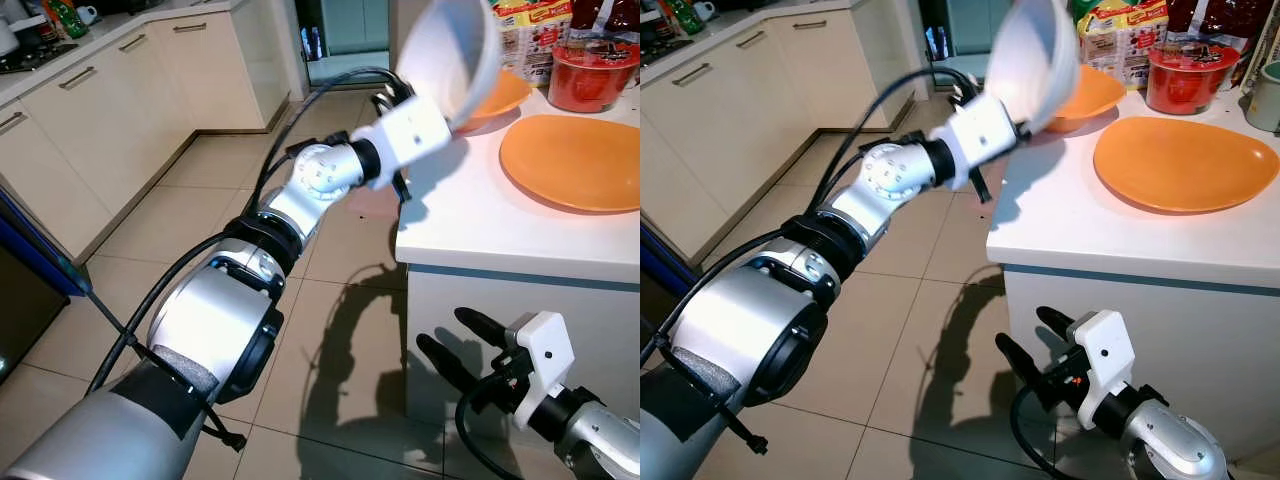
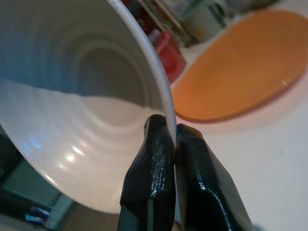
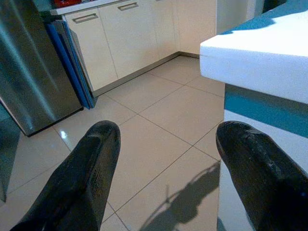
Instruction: Setting the table
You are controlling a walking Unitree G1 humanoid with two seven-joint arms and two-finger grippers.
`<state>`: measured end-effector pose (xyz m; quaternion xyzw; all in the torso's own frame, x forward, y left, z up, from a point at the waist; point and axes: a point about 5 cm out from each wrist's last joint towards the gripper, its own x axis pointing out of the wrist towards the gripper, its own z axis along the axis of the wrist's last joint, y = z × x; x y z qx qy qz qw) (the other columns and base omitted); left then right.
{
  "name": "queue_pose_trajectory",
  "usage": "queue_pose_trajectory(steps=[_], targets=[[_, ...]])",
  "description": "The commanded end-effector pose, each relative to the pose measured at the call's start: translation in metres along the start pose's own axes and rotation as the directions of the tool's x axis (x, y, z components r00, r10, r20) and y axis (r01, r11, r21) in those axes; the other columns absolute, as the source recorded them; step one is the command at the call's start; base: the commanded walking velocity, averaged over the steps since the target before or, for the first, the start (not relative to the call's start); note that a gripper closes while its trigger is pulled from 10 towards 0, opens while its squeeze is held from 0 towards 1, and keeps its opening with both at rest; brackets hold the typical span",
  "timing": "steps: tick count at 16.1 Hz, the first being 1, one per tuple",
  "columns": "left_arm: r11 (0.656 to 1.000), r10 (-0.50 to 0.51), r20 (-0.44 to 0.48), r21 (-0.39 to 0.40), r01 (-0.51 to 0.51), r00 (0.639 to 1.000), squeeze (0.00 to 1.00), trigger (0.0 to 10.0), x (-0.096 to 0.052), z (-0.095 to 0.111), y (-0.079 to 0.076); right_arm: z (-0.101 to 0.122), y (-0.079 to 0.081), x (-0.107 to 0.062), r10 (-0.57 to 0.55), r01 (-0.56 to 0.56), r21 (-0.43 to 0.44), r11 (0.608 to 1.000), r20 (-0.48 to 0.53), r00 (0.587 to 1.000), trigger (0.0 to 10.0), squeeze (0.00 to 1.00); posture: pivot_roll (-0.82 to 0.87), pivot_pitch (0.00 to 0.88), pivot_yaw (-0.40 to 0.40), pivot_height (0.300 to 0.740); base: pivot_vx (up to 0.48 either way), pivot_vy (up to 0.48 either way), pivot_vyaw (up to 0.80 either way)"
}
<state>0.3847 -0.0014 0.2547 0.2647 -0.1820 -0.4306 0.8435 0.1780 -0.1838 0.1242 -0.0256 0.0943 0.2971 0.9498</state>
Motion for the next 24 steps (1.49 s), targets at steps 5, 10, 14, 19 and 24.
queue_pose_trajectory(steps=[5,10,14,19,24], targets=[[0.972,0.202,0.076,-0.140,-0.190,0.976,0.00,0.0,-0.007,0.023,0.044,0.007,-0.009,0.006,-0.022,0.022,-0.025,0.999,0.020,1.000,10.0,0.00,-0.12,0.000,0.195,0.740,0.000,0.000,0.00],[0.906,0.334,0.026,-0.284,-0.313,0.942,0.00,0.0,-0.023,0.013,0.067,0.010,-0.020,0.014,-0.043,0.044,-0.045,0.998,0.027,0.999,10.0,0.00,-0.11,0.000,0.169,0.740,0.000,0.000,0.00],[0.868,0.393,-0.037,-0.316,-0.384,0.919,0.00,0.0,-0.038,-0.005,0.072,0.010,-0.034,0.026,-0.096,0.098,-0.059,0.993,0.033,0.995,10.0,0.00,-0.09,0.000,0.136,0.740,0.000,0.000,0.00],[0.832,0.429,-0.101,-0.342,-0.436,0.898,0.00,0.0,-0.065,-0.033,0.069,0.014,-0.048,0.040,-0.137,0.140,-0.075,0.987,0.054,0.989,10.0,0.00,-0.06,0.000,0.100,0.740,0.000,0.000,0.00],[0.805,0.442,-0.146,-0.370,-0.463,0.885,0.00,0.0,-0.079,-0.049,0.055,0.015,-0.054,0.046,-0.147,0.151,-0.090,0.984,0.056,0.988,10.0,0.00,-0.05,0.000,0.083,0.740,0.000,0.000,0.00]])
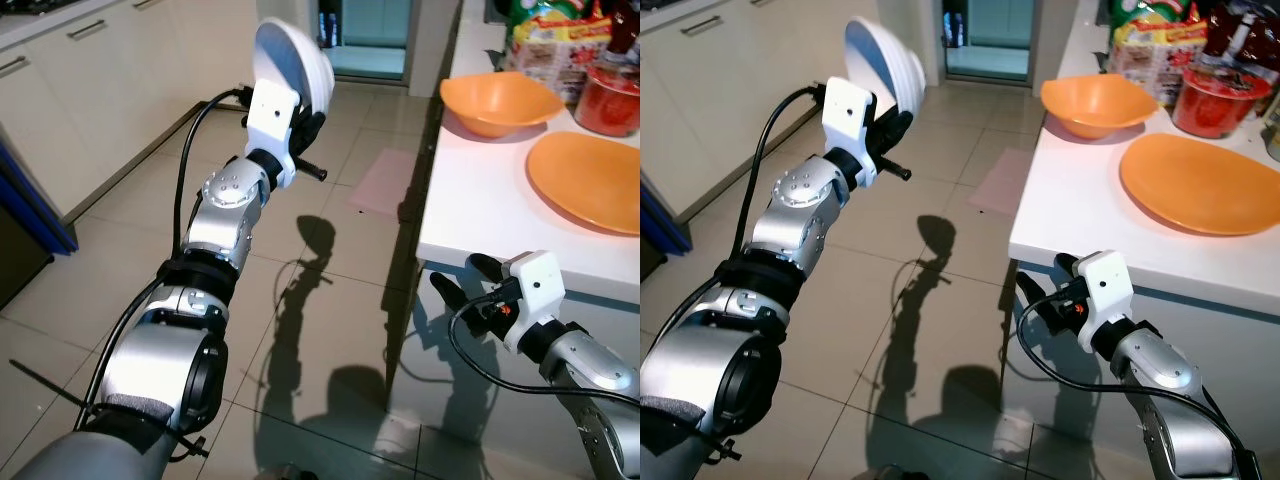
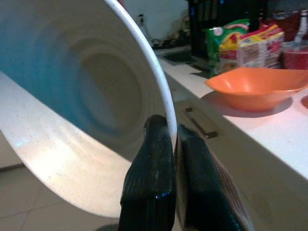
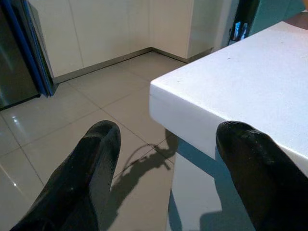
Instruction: Setting the table
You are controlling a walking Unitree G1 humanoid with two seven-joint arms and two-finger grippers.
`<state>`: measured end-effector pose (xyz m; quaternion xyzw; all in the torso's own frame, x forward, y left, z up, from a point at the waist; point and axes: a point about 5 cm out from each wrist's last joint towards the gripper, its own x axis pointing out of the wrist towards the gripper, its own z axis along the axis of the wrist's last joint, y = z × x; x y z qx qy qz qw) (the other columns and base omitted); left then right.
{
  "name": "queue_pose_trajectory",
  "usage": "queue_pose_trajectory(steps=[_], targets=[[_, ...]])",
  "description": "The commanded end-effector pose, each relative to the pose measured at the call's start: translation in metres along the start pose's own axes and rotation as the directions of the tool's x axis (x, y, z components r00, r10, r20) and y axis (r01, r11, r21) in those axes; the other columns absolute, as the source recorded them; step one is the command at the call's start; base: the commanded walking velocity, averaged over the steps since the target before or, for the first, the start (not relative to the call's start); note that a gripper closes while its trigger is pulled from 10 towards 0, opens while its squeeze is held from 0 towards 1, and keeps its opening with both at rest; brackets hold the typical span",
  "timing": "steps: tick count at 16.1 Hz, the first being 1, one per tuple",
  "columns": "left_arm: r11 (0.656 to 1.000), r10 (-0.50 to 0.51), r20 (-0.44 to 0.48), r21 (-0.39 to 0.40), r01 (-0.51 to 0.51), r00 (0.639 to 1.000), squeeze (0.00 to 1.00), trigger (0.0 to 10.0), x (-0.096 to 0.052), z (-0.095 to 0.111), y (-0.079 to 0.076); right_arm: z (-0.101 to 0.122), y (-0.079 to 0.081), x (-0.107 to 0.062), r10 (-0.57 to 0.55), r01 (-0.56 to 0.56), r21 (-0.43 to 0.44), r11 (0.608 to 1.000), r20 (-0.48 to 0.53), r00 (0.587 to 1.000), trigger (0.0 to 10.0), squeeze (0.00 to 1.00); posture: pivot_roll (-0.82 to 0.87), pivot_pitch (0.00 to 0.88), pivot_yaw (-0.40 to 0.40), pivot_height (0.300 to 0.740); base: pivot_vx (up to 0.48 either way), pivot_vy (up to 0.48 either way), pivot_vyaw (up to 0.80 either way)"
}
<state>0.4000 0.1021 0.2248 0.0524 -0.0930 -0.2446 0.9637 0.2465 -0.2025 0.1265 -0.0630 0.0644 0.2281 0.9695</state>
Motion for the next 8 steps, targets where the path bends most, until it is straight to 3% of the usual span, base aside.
queue_pose_trajectory(steps=[1,5,8], targets=[[1.000,0.025,0.063,-0.006,-0.025,0.998,0.00,0.0,0.000,0.016,0.003,0.005,-0.002,0.003,-0.007,0.007,-0.022,1.000,0.017,1.000,10.0,0.00,-0.05,0.000,0.081,0.740,0.000,0.000,0.00],[1.000,0.012,0.059,0.010,-0.013,0.998,0.00,0.0,-0.008,0.017,-0.008,0.008,-0.009,0.006,-0.031,0.032,-0.033,0.999,0.031,0.999,10.0,0.00,-0.04,0.000,0.076,0.740,0.000,0.000,0.00],[0.983,-0.088,0.028,0.166,0.082,0.996,0.00,0.0,-0.008,0.022,-0.015,0.006,-0.007,0.007,-0.028,0.029,-0.034,0.999,0.030,0.999,10.0,0.00,-0.05,0.000,0.086,0.740,0.000,0.000,0.00]])
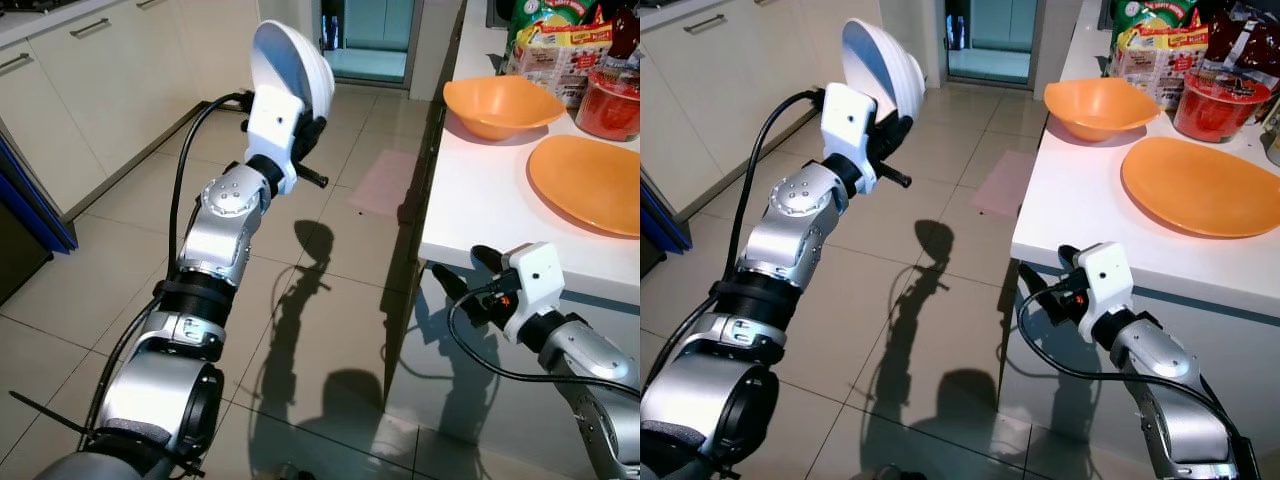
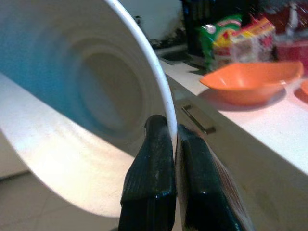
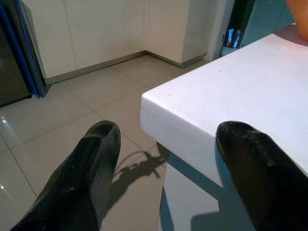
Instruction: Setting the table
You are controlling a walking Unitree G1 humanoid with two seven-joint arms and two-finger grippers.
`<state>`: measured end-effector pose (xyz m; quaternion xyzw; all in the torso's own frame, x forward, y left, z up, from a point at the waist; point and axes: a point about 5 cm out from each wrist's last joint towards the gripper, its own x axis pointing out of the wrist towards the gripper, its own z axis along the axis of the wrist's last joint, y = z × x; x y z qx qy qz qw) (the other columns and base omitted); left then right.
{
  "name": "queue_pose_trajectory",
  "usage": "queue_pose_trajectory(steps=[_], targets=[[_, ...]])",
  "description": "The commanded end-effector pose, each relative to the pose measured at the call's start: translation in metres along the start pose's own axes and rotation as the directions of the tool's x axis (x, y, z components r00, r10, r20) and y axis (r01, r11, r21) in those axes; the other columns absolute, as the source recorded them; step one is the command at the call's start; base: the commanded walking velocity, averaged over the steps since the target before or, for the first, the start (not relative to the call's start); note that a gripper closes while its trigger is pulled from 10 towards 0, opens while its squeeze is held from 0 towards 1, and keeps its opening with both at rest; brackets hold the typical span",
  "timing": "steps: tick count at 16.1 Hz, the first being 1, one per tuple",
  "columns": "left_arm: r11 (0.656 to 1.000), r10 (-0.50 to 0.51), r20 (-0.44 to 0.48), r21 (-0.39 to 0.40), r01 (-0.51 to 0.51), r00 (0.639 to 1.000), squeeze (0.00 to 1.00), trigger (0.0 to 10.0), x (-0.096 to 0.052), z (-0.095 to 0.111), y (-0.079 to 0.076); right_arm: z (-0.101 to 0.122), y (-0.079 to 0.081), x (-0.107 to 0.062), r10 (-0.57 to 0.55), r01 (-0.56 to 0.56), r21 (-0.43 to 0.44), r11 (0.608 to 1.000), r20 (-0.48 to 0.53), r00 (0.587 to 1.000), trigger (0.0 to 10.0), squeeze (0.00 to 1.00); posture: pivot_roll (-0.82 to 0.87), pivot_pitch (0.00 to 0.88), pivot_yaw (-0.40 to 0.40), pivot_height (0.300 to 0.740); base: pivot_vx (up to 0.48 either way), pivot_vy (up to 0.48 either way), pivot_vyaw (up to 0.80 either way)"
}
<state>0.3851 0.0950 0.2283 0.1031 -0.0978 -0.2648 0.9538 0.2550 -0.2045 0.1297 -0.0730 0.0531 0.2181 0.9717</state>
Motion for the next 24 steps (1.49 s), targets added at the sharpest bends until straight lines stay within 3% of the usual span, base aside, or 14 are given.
queue_pose_trajectory(steps=[1,3,5,8,9,10,11,12,14,15,16,17,22,24], targets=[[0.985,-0.113,0.022,0.134,0.110,0.993,0.00,0.0,-0.001,0.016,-0.010,0.002,-0.001,0.001,-0.007,0.007,-0.010,1.000,0.014,1.000,10.0,0.00,-0.05,0.000,0.089,0.740,0.000,0.000,0.00],[0.944,-0.227,-0.019,0.241,0.225,0.974,0.00,0.0,-0.006,0.015,-0.021,0.001,0.000,0.001,-0.008,0.008,-0.009,1.000,0.014,1.000,10.0,0.00,-0.05,0.000,0.091,0.740,0.000,0.000,0.00],[0.840,-0.373,-0.099,0.387,0.381,0.923,0.00,0.0,-0.015,0.009,-0.032,0.000,0.001,0.002,-0.005,0.005,-0.010,1.000,0.014,1.000,10.0,0.00,-0.04,0.000,0.092,0.740,0.000,0.000,0.00],[0.576,-0.534,-0.310,0.547,0.607,0.786,0.00,0.0,-0.036,-0.012,-0.040,0.002,0.003,0.009,0.003,-0.002,-0.023,1.000,0.017,1.000,10.0,0.00,-0.04,0.000,0.092,0.740,0.000,0.000,0.00],[0.364,-0.560,-0.453,0.617,0.698,0.693,0.00,0.0,-0.047,-0.025,-0.038,0.004,0.005,0.017,0.003,-0.003,-0.030,1.000,0.021,1.000,10.0,0.00,-0.03,0.000,0.093,0.740,0.000,0.000,0.00],[0.318,-0.562,-0.479,0.628,0.710,0.675,0.00,0.0,-0.049,-0.026,-0.037,0.005,0.006,0.019,0.003,-0.003,-0.029,1.000,0.025,1.000,10.0,0.00,-0.03,0.000,0.093,0.740,0.000,0.000,0.00],[0.206,-0.551,-0.547,0.643,0.738,0.630,0.00,0.0,-0.051,-0.026,-0.033,0.007,0.010,0.024,0.014,-0.013,-0.030,0.999,0.035,0.999,10.0,0.00,-0.03,0.000,0.093,0.740,0.000,0.000,0.00],[0.137,-0.542,-0.572,0.662,0.736,0.616,0.00,0.0,-0.050,-0.022,-0.030,0.008,0.011,0.025,0.019,-0.018,-0.029,0.999,0.040,0.999,10.0,0.00,-0.03,0.000,0.092,0.740,0.000,0.000,0.00],[0.148,-0.543,-0.550,0.681,0.717,0.634,0.00,0.0,-0.046,-0.013,-0.027,0.008,0.011,0.025,0.021,-0.020,-0.028,0.999,0.040,0.999,10.0,0.00,-0.03,0.000,0.091,0.740,0.000,0.000,0.00],[0.193,-0.546,-0.495,0.710,0.677,0.675,0.00,0.0,-0.039,-0.003,-0.024,0.007,0.011,0.025,0.019,-0.018,-0.029,0.999,0.036,0.999,10.0,0.00,-0.03,0.000,0.091,0.740,0.000,0.000,0.00],[0.296,-0.545,-0.419,0.715,0.634,0.727,0.00,0.0,-0.032,0.005,-0.021,0.006,0.011,0.024,0.016,-0.015,-0.028,1.000,0.033,0.999,10.0,0.00,-0.04,0.000,0.090,0.740,0.000,0.000,0.00],[0.323,-0.530,-0.385,0.732,0.600,0.755,0.00,0.0,-0.028,0.009,-0.018,0.005,0.010,0.024,0.014,-0.013,-0.028,1.000,0.032,0.999,10.0,0.00,-0.04,0.000,0.088,0.740,0.000,0.000,0.00],[0.312,-0.480,-0.375,0.772,0.554,0.793,0.00,0.0,-0.024,0.019,-0.002,0.001,0.008,0.023,0.001,-0.001,-0.020,1.000,0.014,1.000,10.0,0.00,-0.03,0.000,0.080,0.740,0.000,0.000,0.00],[0.265,-0.474,-0.407,0.780,0.567,0.781,0.00,0.0,-0.025,0.018,0.002,0.002,0.008,0.025,-0.002,0.003,-0.022,1.000,0.015,1.000,10.0,0.00,-0.02,0.000,0.076,0.740,0.000,0.000,0.00]])
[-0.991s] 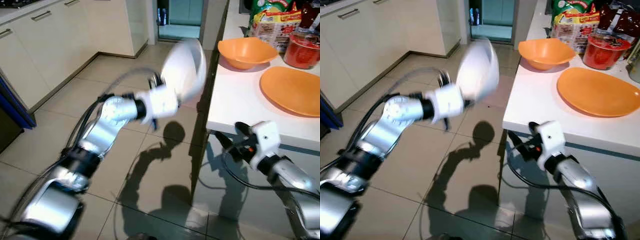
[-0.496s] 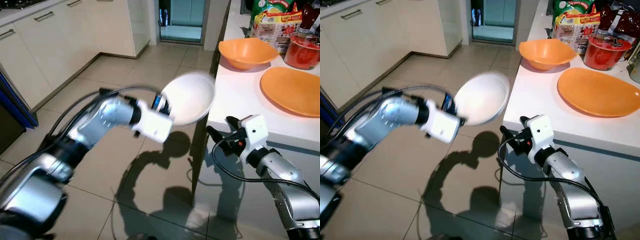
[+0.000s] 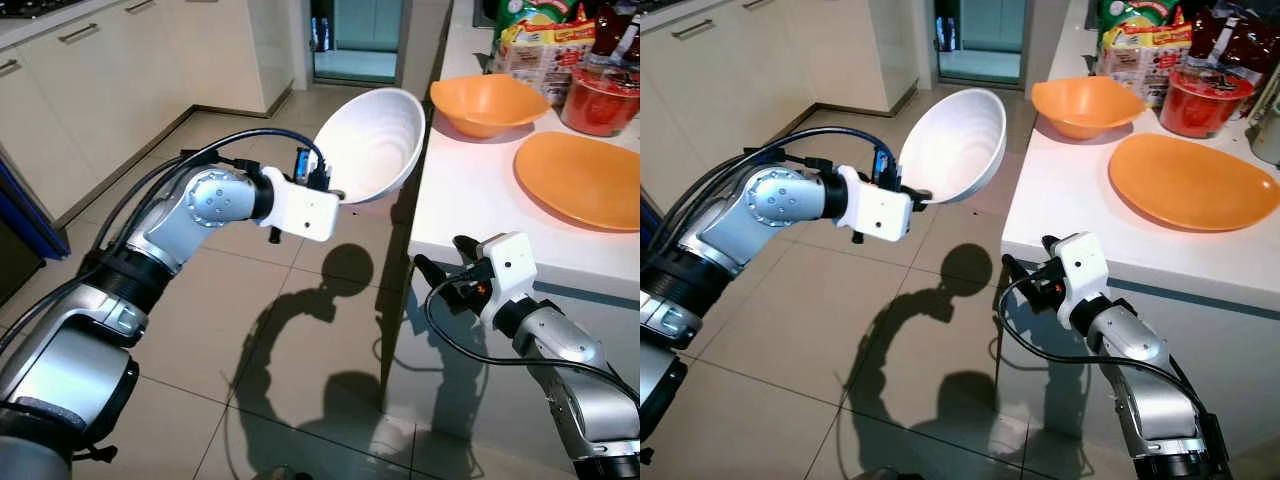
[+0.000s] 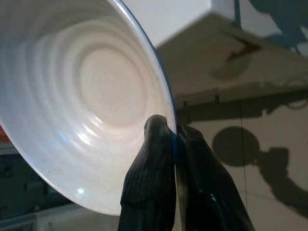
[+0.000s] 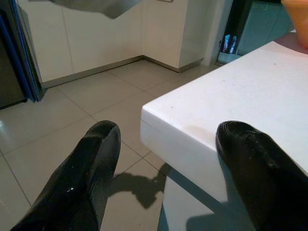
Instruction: Setting the table
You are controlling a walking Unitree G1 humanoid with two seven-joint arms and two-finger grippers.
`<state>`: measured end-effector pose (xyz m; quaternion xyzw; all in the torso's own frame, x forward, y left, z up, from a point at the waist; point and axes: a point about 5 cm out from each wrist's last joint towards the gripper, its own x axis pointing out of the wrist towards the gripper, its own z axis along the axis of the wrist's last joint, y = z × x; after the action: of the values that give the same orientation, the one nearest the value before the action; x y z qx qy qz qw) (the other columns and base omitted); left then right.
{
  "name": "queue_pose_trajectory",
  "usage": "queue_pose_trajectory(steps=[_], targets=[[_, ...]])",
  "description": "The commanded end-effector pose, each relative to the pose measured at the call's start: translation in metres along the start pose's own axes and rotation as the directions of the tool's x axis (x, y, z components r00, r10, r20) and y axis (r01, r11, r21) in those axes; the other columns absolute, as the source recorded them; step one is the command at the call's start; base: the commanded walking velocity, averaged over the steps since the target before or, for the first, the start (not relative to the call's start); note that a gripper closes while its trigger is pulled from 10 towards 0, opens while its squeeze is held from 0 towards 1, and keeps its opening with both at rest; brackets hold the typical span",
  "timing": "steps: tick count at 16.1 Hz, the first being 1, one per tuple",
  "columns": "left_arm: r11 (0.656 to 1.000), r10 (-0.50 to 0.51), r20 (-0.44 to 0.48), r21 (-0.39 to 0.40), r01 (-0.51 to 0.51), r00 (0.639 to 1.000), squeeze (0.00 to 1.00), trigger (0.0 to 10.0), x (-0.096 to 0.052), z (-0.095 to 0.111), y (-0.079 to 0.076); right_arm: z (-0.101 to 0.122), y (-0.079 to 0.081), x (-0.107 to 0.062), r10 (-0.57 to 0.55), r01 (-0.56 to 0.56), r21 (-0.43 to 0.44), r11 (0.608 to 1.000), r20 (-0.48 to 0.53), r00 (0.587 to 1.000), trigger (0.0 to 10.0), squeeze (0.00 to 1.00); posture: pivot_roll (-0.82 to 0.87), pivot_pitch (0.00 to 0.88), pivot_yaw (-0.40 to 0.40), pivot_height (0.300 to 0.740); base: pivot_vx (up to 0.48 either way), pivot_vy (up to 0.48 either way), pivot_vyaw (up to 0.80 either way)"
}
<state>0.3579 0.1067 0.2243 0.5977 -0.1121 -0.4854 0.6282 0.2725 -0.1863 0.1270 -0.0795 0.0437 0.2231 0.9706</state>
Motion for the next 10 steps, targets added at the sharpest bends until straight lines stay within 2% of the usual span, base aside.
queue_pose_trajectory(steps=[1,4,6,7,10], targets=[[0.998,0.029,-0.007,0.055,-0.029,1.000,0.00,0.0,-0.008,0.002,0.017,0.000,-0.001,0.001,-0.011,0.011,-0.004,1.000,0.001,1.000,10.0,0.00,-0.02,0.000,0.073,0.740,0.000,0.000,0.00],[0.997,0.010,-0.040,0.072,-0.007,0.999,0.00,0.0,-0.011,-0.005,0.014,0.001,-0.001,0.002,-0.012,0.012,-0.005,1.000,0.005,1.000,10.0,0.00,-0.02,0.000,0.077,0.740,0.000,0.000,0.00],[0.999,0.018,-0.031,0.042,-0.017,0.999,0.00,0.0,-0.008,-0.009,0.011,0.000,-0.001,0.003,-0.015,0.015,-0.005,1.000,0.002,1.000,10.0,0.00,-0.02,0.000,0.075,0.740,0.000,0.000,0.00],[1.000,0.021,-0.050,0.019,-0.020,0.999,0.00,0.0,-0.006,-0.016,0.004,-0.001,-0.001,0.004,-0.016,0.016,-0.002,1.000,-0.001,1.000,10.0,0.00,-0.02,0.000,0.074,0.740,0.000,0.000,0.00],[0.999,-0.001,-0.118,0.042,0.006,0.993,0.00,0.0,-0.007,-0.028,-0.004,-0.001,0.001,0.004,-0.013,0.013,0.002,1.000,-0.006,1.000,10.0,0.00,-0.02,0.000,0.076,0.740,0.000,0.000,0.00]])
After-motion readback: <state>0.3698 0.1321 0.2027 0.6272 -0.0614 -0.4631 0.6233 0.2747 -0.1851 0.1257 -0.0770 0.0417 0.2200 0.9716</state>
